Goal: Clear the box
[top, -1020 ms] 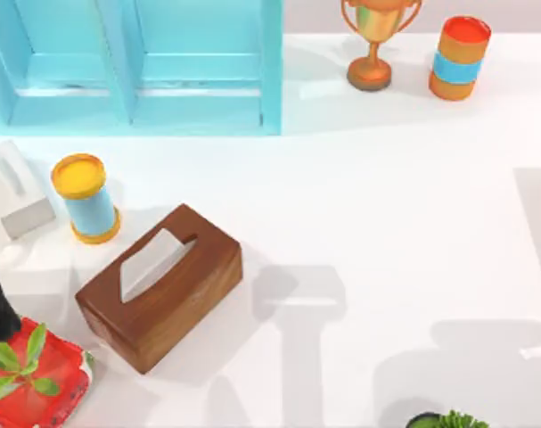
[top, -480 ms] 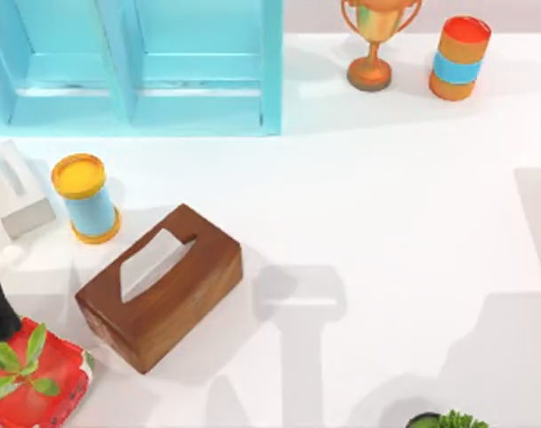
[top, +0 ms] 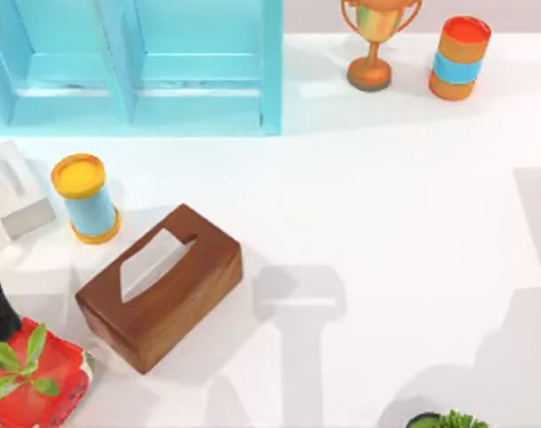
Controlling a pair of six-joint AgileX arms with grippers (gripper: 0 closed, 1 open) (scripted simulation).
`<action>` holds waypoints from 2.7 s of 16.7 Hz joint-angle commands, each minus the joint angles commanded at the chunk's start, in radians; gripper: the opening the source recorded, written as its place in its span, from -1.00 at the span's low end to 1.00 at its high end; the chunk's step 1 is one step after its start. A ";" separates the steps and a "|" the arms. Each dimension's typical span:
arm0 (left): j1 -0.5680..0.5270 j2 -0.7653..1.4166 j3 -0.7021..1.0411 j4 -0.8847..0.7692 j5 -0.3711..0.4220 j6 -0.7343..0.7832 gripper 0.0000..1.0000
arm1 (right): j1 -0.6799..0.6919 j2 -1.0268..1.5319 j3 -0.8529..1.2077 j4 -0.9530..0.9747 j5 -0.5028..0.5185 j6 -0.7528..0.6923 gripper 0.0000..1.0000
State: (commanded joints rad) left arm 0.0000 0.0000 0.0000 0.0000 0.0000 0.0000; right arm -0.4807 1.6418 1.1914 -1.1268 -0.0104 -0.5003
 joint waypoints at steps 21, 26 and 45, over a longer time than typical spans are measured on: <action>0.000 0.000 0.000 0.000 0.000 0.000 1.00 | 0.002 0.081 -0.201 0.285 0.000 0.003 -0.51; 0.000 0.000 0.000 0.000 0.000 0.000 1.00 | 0.002 0.081 -0.201 0.285 0.000 0.003 -1.00; 0.000 0.000 0.000 0.000 0.000 0.000 1.00 | -0.004 -0.021 0.182 -0.209 0.000 -0.005 -1.00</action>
State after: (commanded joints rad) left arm 0.0000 0.0000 0.0000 0.0000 0.0000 0.0000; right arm -0.4850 1.6211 1.3731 -1.3354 -0.0109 -0.5048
